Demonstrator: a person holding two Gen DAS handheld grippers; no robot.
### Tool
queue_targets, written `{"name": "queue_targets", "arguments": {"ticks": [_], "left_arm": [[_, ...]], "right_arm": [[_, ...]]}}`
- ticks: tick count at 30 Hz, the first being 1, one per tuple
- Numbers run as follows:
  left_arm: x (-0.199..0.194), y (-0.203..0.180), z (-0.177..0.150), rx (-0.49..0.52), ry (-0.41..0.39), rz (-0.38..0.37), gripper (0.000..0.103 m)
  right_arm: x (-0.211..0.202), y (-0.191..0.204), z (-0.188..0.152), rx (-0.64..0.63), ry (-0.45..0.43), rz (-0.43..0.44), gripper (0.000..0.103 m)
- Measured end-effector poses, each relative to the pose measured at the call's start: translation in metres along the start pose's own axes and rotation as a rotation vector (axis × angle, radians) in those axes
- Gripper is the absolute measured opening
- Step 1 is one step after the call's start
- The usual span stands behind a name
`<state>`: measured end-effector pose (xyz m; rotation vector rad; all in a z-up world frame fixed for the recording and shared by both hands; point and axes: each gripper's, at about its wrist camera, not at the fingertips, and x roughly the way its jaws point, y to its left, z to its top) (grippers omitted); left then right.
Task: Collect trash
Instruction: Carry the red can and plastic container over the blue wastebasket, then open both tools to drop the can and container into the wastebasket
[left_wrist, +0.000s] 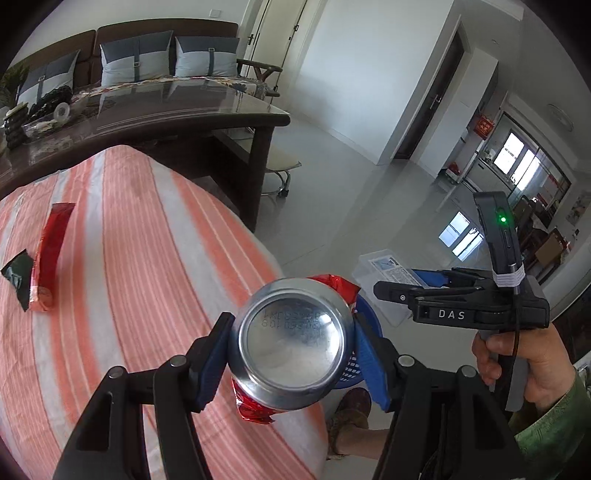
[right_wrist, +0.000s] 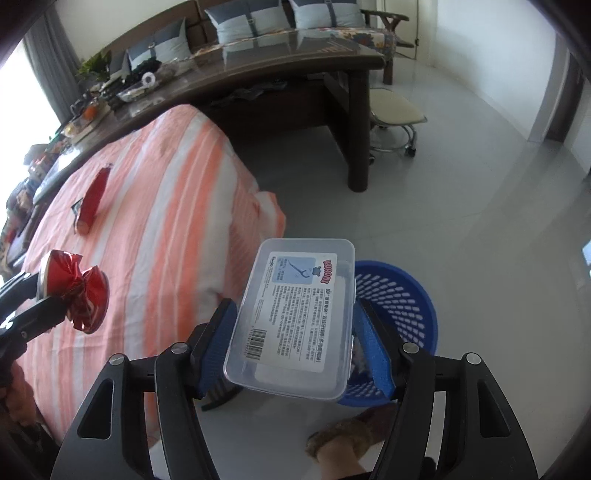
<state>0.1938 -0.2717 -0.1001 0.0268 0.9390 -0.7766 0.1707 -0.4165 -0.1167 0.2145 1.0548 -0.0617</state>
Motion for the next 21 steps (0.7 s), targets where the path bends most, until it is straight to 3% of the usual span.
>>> {"name": "queue_targets", "arguments": {"ticks": [4,10,11,13,16,21], "left_arm": [[0.045,-0.030,0.011,0.010,0.048,-0.048,0.064],[0.104,-0.050,0.018,0.002,0.102,-0.061,0.064],[0.114,-0.051,0.018,-0.004,0.113,-0.061,0.064],[0.129,-0.051,0.017,-0.015,0.131,-0.059,0.064],[0.147,-0.056,0.017,0.013,0.124,-0.026,0.064],[0.172,-0.062,0.017,0.021,0.162,-0.036,0.064]], "right_arm": [[0.017,-0.034,-0.002,0.042,0.029,-0.038,0.067],[0.040,-0.085,-0.005,0.141,0.046,-0.057,0.066],[0.044,-0.093,-0.006,0.158,0.048,-0.058,0.065],[0.049,-0.109,-0.010,0.193,0.057,-0.044,0.043],[0.056,-0.125,-0.011,0.233,0.071,-0.029,0.043],[0.054,-0.141,-0.011,0.263,0.062,-0.041,0.043]]}}
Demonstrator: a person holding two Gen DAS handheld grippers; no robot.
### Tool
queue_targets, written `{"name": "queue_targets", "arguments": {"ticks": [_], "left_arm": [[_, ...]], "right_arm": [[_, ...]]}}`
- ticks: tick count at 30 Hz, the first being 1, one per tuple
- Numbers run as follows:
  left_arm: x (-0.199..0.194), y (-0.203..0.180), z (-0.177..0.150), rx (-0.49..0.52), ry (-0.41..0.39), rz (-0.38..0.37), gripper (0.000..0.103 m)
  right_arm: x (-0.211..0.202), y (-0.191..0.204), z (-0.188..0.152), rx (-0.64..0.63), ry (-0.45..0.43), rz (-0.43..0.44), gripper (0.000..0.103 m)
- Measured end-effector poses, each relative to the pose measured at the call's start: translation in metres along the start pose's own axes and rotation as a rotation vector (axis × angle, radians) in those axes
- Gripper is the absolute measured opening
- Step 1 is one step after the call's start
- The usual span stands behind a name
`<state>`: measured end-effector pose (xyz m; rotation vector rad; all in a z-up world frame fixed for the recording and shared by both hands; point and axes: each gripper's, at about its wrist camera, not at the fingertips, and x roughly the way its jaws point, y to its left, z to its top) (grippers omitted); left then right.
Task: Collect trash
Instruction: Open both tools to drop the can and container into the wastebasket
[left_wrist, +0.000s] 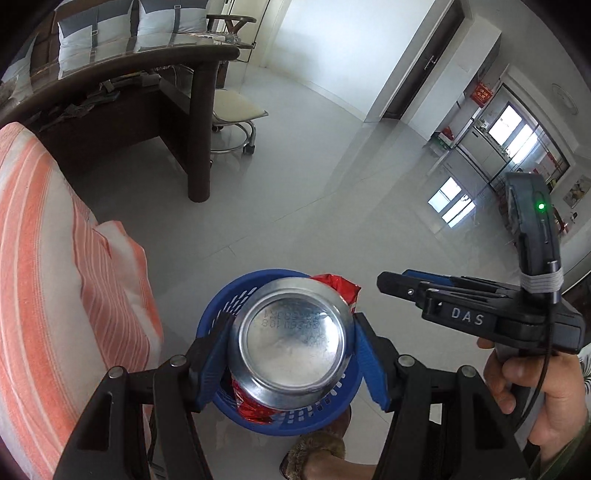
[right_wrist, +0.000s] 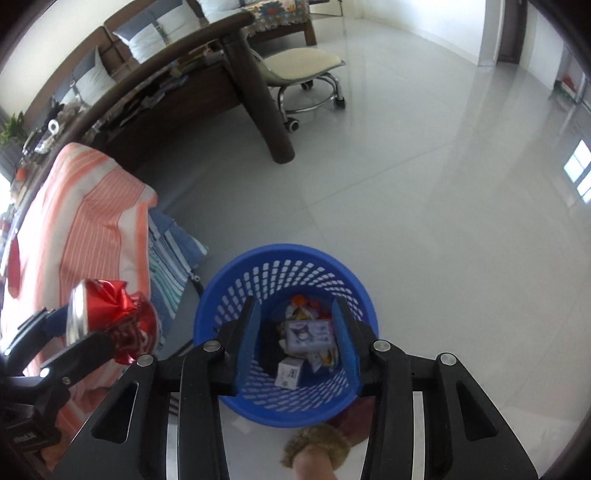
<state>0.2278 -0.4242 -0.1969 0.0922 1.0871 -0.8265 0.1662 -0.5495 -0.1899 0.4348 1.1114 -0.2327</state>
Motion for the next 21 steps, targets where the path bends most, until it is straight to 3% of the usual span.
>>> {"name": "queue_targets", "arguments": {"ticks": [5,7,9,13,17,21], "left_arm": [[0.026,-0.011,-0.004,0.048,0.040,0.006,0.065],[0.038,-0.017,-0.006,0.067,0.068,0.002,0.065],[0.047,-0.020,-0.008,0.073,0.090,0.001,0.074],[0.050,-0.022,-0.012,0.068,0.079,-0.004,0.075],[0.034,-0.022,-0.010,0.060,0.040,0.004,0.075],[-0.012,-0.017,-0.012,0.041,-0.048,0.019,0.075]], "right_arm": [[-0.014,-0.017,0.006,0.039,-0.058,-0.043,0.049],[-0.022,-0.023,0.008,0.054,-0.094,-0.063,0.059],[-0.030,-0.028,0.009,0.069,-0.128,-0.063,0.063],[-0.045,-0.034,0.011,0.091,-0.192,-0.061,0.069],[-0.058,-0.031,0.012,0.079,-0.250,-0.077,0.072],[-0.066,-0.021,0.013,0.058,-0.288,-0.090,0.075]]}}
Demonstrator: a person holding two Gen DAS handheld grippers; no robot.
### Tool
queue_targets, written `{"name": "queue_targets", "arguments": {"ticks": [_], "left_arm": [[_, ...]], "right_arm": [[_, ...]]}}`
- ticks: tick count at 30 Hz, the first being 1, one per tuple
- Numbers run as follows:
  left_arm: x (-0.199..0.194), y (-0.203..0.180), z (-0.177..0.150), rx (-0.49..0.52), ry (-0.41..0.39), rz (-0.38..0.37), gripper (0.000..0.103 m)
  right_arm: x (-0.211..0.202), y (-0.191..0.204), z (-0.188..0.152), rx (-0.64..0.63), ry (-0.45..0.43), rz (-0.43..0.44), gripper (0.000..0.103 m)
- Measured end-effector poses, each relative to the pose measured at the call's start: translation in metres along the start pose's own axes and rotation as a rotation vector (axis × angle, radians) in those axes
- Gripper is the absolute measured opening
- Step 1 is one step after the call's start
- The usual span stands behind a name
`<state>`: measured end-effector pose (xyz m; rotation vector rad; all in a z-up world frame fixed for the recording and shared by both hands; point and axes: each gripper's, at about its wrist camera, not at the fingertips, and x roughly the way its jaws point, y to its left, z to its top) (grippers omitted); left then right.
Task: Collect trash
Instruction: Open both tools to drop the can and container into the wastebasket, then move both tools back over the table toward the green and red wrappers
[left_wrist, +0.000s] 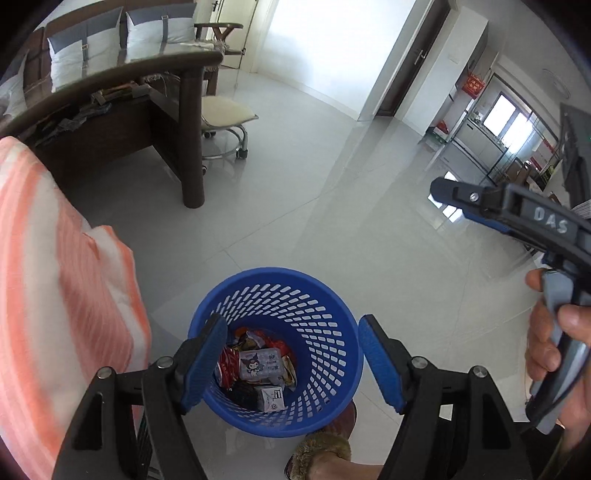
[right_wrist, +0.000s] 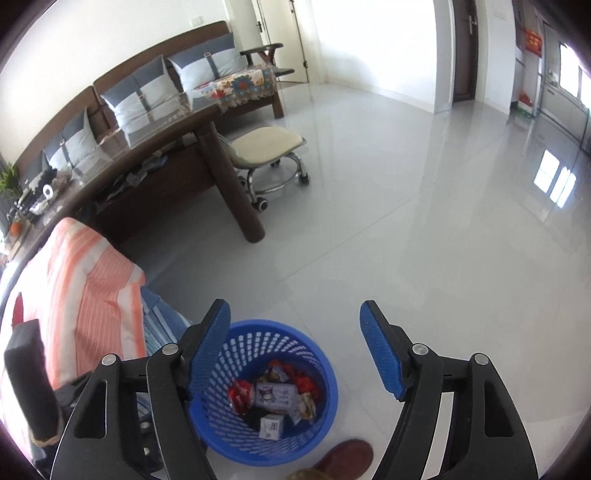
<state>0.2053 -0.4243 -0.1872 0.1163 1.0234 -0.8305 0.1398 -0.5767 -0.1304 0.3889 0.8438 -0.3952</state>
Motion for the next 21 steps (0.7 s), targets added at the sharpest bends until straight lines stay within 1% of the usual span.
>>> {"name": "queue_targets", "arguments": {"ticks": [3,5,8,11,14,17,19,21], "left_arm": [[-0.044,0.012,-0.006,-0.026,-0.059,0.030,0.075],[-0.075,0.024,-0.016,-0.044,-0.086,0.076,0.075],[-0.121,0.052,-0.038,-0.063,-0.123,0.180,0.075],[-0.159,0.096,-0.065,-0.132,-0.141,0.308,0.075],[-0.191,0.148,-0.090,-0.231,-0.146,0.436,0.075],[-0.220,0.194,-0.112,-0.315,-0.158,0.556,0.075],[-0.234,0.222,-0.126,-0.362,-0.161,0.609,0.075],[-0.243,0.248,-0.140,-0.402,-0.162,0.645,0.075]], "right_arm": [[-0.005,0.015,0.000,-0.033,-0.021,0.006,0.076],[-0.009,0.029,-0.002,-0.061,-0.035,0.017,0.077],[-0.015,0.059,-0.007,-0.118,-0.059,0.041,0.077],[-0.025,0.098,-0.015,-0.191,-0.090,0.084,0.079],[-0.035,0.148,-0.030,-0.287,-0.112,0.149,0.081],[-0.047,0.202,-0.054,-0.401,-0.126,0.240,0.081],[-0.052,0.239,-0.075,-0.472,-0.107,0.309,0.081],[-0.055,0.274,-0.098,-0.535,-0.071,0.379,0.081]]}}
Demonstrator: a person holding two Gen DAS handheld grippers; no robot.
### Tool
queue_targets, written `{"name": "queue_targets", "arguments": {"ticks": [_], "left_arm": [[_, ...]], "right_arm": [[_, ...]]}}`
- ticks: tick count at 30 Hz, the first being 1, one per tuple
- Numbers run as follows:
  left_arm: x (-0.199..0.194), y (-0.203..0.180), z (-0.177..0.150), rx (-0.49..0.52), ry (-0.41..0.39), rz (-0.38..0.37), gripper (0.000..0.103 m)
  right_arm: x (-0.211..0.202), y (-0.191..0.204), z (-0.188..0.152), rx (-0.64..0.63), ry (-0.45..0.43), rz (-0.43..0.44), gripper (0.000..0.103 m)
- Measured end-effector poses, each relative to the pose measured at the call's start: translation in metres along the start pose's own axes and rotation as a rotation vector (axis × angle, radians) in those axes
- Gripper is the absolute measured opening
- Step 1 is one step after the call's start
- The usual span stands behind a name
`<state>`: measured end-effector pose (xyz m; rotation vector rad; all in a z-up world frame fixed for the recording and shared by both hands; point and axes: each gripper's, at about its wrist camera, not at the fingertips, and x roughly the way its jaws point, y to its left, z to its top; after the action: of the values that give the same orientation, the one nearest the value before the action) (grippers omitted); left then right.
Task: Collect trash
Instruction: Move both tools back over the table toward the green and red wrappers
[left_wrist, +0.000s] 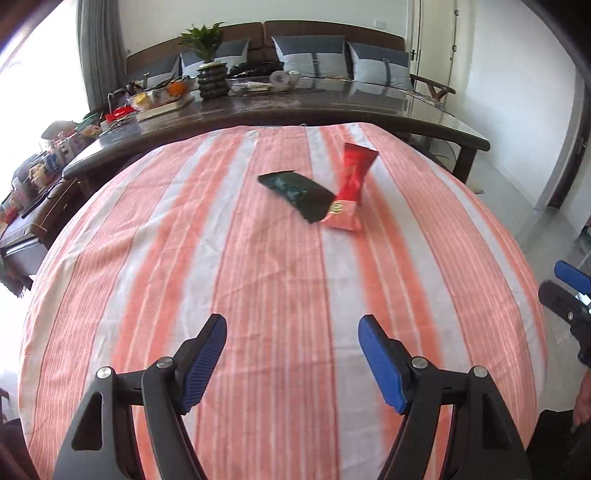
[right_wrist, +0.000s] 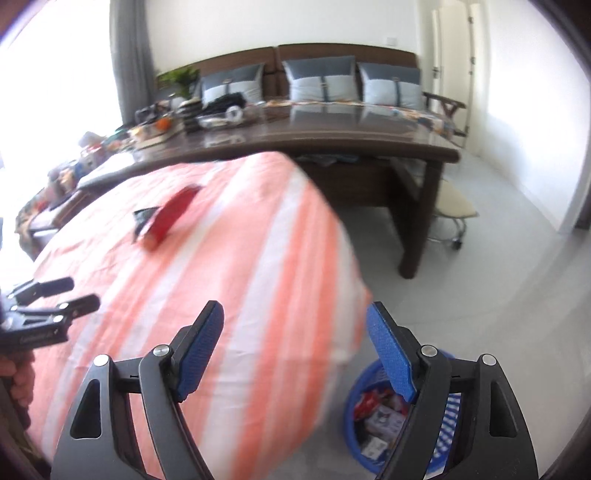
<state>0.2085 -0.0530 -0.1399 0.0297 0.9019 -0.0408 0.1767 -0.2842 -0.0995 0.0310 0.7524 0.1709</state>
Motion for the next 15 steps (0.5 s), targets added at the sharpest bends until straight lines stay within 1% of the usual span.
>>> {"name": "queue_targets", "arguments": {"ticks": [2,4,5,6,7,10,14,15], "left_arm": [[0.007,0.024,0.001,-0.026,0.002,0.045,0.075],[0.016,0.044,-0.002,-0.050,0.014,0.072,0.075],[0.019,0.052,-0.004,-0.067,0.021,0.073,0.075],[0.021,0.060,-0.006,-0.089,0.022,0.048,0.078],[0.018,0.066,-0.008,-0.114,0.012,0.023,0.078],[0.017,0.072,-0.008,-0.128,0.012,0.020,0.078],[0.019,0.067,-0.007,-0.103,0.023,0.044,0.080],[0.020,0.065,-0.006,-0.100,0.025,0.046,0.081]], "right_arm": [[0.011,0.035,-0.002,-0.061,0.024,0.043,0.081],[0.022,0.063,-0.003,-0.113,0.036,0.057,0.081],[0.029,0.074,-0.002,-0.129,0.046,0.059,0.081],[0.037,0.083,0.000,-0.134,0.057,0.064,0.081],[0.044,0.090,0.003,-0.129,0.068,0.073,0.081],[0.067,0.110,0.020,-0.097,0.102,0.102,0.081],[0.107,0.134,0.051,-0.021,0.164,0.141,0.081],[0.118,0.138,0.057,-0.002,0.179,0.139,0.080]]}}
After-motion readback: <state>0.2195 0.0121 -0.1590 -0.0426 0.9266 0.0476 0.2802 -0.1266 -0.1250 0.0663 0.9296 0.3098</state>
